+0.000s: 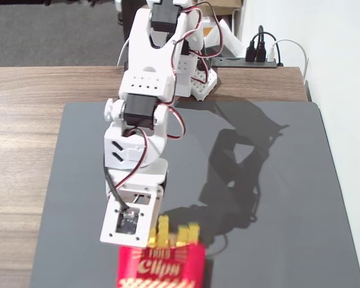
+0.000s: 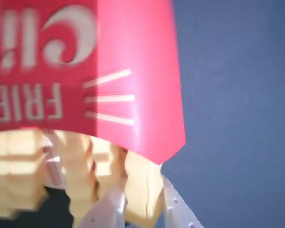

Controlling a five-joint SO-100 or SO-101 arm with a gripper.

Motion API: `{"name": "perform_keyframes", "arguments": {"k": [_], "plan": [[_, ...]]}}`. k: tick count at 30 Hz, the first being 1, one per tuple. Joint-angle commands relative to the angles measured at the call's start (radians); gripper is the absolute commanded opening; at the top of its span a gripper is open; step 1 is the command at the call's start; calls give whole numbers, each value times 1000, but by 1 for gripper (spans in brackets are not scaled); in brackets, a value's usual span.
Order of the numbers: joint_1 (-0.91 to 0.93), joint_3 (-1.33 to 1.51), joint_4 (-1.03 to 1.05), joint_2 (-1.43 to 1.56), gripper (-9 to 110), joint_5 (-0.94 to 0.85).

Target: Grab a fry

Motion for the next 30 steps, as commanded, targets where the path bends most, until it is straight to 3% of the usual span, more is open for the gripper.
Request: {"name": "perform_keyframes", "arguments": {"k": [1, 30], "plan": [[0, -52, -14, 12, 1, 6], [-6, -11, 71, 132, 1, 20]]}}
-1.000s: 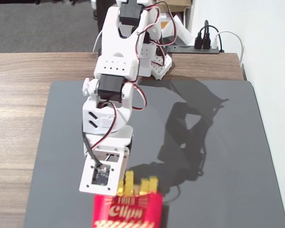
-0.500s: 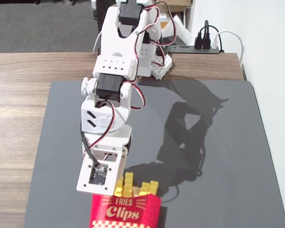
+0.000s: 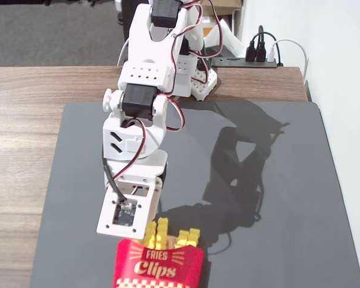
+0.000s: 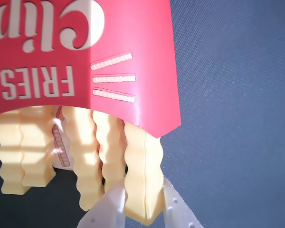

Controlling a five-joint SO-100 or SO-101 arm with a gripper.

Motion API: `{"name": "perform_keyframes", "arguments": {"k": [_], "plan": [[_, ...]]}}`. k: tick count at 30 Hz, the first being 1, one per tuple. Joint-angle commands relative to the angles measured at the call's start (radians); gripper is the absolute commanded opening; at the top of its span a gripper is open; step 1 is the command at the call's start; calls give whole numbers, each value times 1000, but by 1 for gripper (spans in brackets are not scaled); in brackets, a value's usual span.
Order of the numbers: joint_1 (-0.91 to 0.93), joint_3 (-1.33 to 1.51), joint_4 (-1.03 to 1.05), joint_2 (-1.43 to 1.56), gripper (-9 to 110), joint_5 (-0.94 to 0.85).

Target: Grab a fry

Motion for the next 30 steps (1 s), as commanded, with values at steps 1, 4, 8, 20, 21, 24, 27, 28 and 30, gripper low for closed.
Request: {"name": "perform_keyframes", "arguments": {"k": [1, 4, 8, 20, 21, 24, 27, 28, 30], "plan": [[-5, -3, 0, 83, 1, 5], [-5, -2, -2, 83, 1, 5], [-6, 21, 12, 104, 1, 5], [-17, 265, -21, 302, 1, 5], [-18, 287, -25, 321, 1, 5], [-21, 353, -26, 382, 1, 6], [-26, 411, -28, 445, 1, 9], [-28, 426, -28, 463, 1, 9], [-31, 460, -21, 505, 1, 11]]}}
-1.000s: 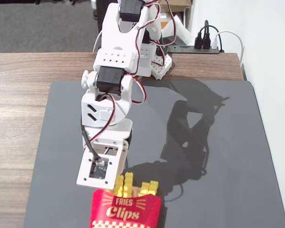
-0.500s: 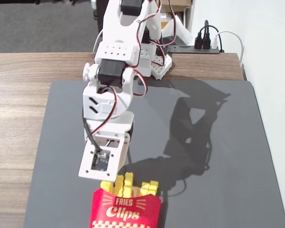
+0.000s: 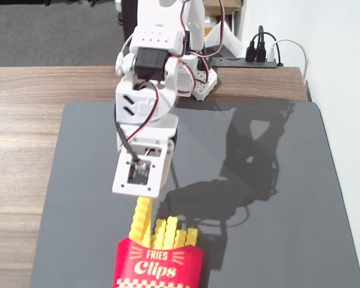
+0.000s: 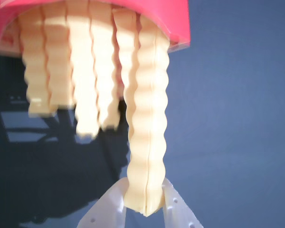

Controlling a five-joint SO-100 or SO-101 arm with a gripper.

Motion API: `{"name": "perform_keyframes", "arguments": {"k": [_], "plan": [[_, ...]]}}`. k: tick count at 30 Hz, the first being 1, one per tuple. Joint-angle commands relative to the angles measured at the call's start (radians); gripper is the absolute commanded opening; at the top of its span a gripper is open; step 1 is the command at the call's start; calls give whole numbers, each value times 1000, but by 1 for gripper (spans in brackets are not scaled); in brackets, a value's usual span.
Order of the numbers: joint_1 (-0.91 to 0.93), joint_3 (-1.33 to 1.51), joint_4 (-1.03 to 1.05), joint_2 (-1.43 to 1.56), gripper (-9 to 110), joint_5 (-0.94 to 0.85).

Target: Grab a fry

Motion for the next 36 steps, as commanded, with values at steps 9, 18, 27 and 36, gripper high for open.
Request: {"name": "perform_keyframes", "arguments": {"k": [9, 18, 27, 36], "plan": [[-40, 170, 12, 272, 1, 17], [-63, 331, 64, 480, 1, 38], [-23, 518, 158, 799, 1, 12], [43, 477, 344, 1037, 1, -69]]}}
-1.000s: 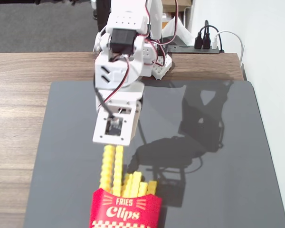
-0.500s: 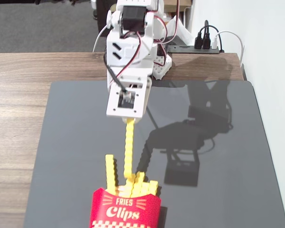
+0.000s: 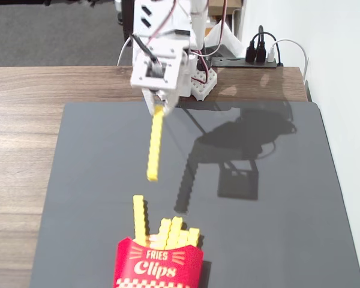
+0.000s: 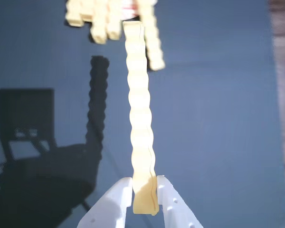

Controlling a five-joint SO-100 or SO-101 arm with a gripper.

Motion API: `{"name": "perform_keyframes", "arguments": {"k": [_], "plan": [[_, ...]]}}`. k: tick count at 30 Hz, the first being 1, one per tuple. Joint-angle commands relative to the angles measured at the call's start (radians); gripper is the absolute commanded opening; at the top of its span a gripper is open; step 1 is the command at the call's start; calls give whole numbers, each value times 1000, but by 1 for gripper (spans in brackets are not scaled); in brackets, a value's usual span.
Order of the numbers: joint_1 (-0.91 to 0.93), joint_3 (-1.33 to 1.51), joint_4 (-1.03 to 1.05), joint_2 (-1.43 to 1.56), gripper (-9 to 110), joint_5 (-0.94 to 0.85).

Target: Grab a fry

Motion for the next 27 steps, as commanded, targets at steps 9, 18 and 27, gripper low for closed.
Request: {"name": "perform_keyframes", "arguments": {"k": [9, 18, 27], "plan": [[-8, -247, 138, 37, 1, -58], [-12, -293, 135, -18, 1, -71], [-11, -284, 117, -34, 1, -78]]}}
